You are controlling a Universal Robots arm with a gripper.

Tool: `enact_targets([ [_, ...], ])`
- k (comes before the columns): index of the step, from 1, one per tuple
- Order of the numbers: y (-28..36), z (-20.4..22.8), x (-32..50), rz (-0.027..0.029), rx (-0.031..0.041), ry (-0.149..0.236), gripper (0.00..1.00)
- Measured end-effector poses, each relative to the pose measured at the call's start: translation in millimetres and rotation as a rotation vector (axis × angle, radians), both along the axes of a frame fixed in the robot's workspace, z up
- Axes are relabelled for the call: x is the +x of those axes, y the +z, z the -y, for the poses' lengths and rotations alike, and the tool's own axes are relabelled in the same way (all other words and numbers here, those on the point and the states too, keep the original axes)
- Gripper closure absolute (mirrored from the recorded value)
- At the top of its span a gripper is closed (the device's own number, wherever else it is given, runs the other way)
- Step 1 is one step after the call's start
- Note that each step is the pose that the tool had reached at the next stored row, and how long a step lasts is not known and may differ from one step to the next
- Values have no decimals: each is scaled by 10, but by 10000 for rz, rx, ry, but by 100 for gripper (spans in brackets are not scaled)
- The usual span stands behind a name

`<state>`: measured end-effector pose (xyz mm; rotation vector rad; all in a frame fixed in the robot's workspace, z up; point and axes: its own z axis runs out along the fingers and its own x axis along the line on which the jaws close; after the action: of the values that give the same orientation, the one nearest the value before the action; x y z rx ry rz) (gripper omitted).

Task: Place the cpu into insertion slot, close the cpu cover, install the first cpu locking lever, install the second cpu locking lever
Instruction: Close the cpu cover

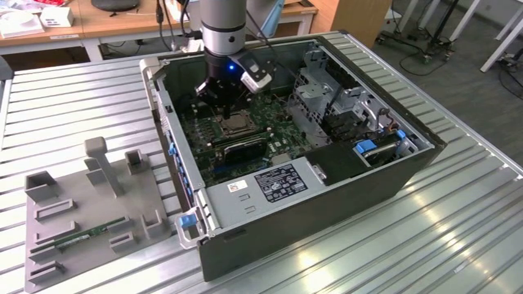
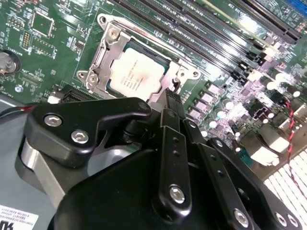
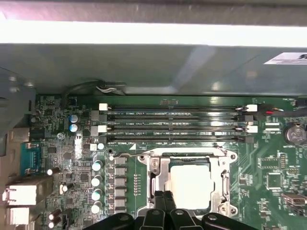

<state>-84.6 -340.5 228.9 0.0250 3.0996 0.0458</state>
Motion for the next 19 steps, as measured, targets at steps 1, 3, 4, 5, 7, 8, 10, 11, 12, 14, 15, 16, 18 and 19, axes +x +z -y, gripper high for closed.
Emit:
enact_targets([
  [1,6,0,0,0,0,0,89],
  [3,6,0,0,2,2,0,89],
  [4,7,0,0,3,4,0,89],
  [5,8,0,0,2,2,0,89],
  [7,9,0,0,1,1,0,89],
  [8,9,0,2,0,1,2,89],
  [10,10,0,11,-1,-1,0,89],
  [11,10,0,19,-1,-1,1,89],
  [12,9,0,30,0,0,0,89],
  [14,9,0,54,0,1,0,89],
  [15,9,0,69,1,1,1,89],
  [16,9,0,86,0,1,1,89],
  [18,9,0,122,0,0,0,89],
  [19,9,0,141,1,1,0,89],
])
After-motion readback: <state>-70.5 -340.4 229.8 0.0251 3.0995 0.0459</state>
